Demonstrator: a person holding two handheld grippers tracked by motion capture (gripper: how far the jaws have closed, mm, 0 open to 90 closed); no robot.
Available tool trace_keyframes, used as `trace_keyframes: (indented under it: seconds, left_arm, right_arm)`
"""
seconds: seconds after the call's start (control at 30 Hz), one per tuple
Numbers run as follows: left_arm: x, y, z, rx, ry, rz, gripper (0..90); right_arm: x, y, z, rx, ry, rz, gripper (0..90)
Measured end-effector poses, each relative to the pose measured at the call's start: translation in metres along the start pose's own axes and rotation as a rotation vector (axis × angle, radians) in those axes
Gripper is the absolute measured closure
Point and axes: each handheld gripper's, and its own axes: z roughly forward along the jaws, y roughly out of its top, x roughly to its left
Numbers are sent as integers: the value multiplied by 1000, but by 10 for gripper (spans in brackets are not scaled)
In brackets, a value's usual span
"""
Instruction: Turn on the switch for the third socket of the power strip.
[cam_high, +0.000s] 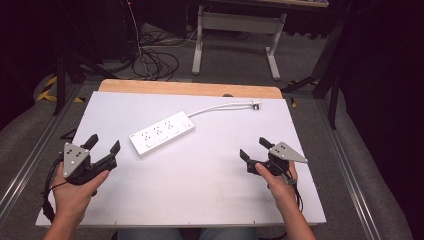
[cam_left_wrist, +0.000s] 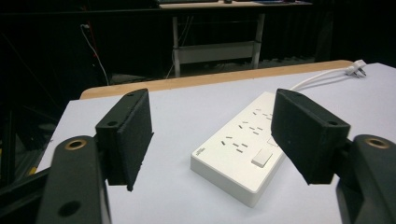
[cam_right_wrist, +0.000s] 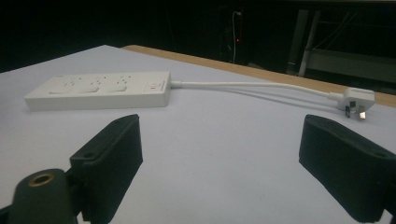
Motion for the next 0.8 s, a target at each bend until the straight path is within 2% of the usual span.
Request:
trace_keyframes:
  seconds: [0.23, 0.47, 0.8]
  left_arm:
    - [0, -1, 1, 1, 17, 2, 194]
    - [0, -2, 2, 5, 11, 1, 80]
    - [1, -5, 3, 11, -4, 7, 58]
  right_arm:
    - [0, 0, 0, 0, 0, 0, 137]
    - [-1, 0, 0, 1, 0, -1, 138]
    - [-1, -1, 0, 2, 1, -1, 137]
